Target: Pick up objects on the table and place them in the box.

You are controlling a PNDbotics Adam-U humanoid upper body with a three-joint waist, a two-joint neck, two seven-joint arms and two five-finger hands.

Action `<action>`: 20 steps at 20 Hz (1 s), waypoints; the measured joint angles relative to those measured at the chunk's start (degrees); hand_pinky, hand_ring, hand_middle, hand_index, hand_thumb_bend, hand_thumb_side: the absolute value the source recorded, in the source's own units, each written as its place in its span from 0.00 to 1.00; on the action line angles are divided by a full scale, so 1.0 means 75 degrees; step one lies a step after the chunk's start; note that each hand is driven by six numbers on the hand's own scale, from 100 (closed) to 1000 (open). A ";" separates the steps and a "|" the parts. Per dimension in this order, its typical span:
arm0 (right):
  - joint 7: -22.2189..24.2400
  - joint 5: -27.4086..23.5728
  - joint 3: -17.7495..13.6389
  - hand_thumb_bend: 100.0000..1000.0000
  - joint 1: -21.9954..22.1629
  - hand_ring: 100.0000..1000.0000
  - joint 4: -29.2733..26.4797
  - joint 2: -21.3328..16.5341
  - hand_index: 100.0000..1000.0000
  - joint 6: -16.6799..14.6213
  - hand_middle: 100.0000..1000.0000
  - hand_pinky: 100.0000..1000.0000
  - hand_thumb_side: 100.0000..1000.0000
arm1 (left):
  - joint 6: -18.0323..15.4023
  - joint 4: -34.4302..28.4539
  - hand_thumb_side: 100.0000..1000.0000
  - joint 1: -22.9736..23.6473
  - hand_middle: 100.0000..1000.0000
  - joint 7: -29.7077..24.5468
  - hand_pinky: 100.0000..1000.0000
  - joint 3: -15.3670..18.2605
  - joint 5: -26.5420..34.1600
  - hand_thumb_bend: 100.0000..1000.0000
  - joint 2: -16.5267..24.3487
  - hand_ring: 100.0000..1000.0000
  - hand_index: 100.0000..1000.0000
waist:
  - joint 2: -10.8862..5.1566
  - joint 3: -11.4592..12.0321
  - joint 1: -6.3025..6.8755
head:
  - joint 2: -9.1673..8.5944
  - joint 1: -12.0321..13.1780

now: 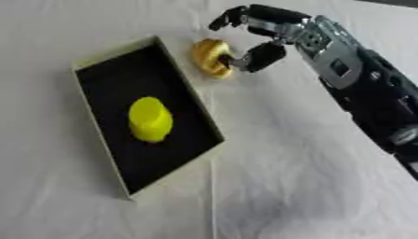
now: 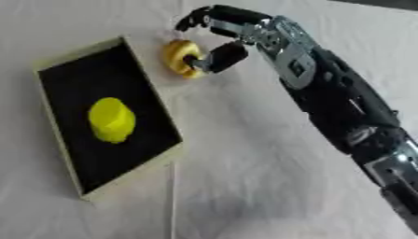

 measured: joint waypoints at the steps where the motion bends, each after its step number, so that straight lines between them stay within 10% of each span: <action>1: -0.0013 0.0067 0.0004 0.14 -0.0006 0.91 0.0053 0.0015 0.90 -0.0016 0.83 0.88 0.38 | 0.0005 0.0000 0.63 -0.0017 0.78 -0.0007 0.87 -0.0001 0.0001 0.00 -0.0002 0.82 0.89 | 0.0029 0.0031 -0.0014 | -0.0002 -0.0003; 8: -0.0148 0.0537 -0.0022 0.15 -0.0113 0.89 0.0454 0.0146 0.88 -0.0214 0.76 0.87 0.32 | 0.0014 0.0000 0.63 -0.0119 0.78 -0.0054 0.87 -0.0005 0.0002 0.00 -0.0007 0.81 0.89 | 0.0169 0.0146 -0.0088 | -0.0058 -0.0031; 14: -0.0349 0.0612 -0.0057 0.00 -0.0165 0.76 0.0506 0.0240 0.64 -0.0249 0.50 0.83 0.00 | 0.0037 0.0000 0.63 -0.0130 0.78 -0.0081 0.87 -0.0019 0.0006 0.00 -0.0065 0.81 0.89 | 0.0181 0.0128 -0.0087 | -0.0058 -0.0032; 20: -0.0670 0.0155 0.0045 0.00 -0.0152 0.72 0.0218 0.0245 0.57 0.0033 0.45 0.81 0.00 | 0.0055 0.0000 0.63 -0.0130 0.78 -0.0100 0.87 -0.0045 0.0056 0.00 -0.0065 0.81 0.89 | 0.0177 0.0048 -0.0044 | -0.0057 -0.0021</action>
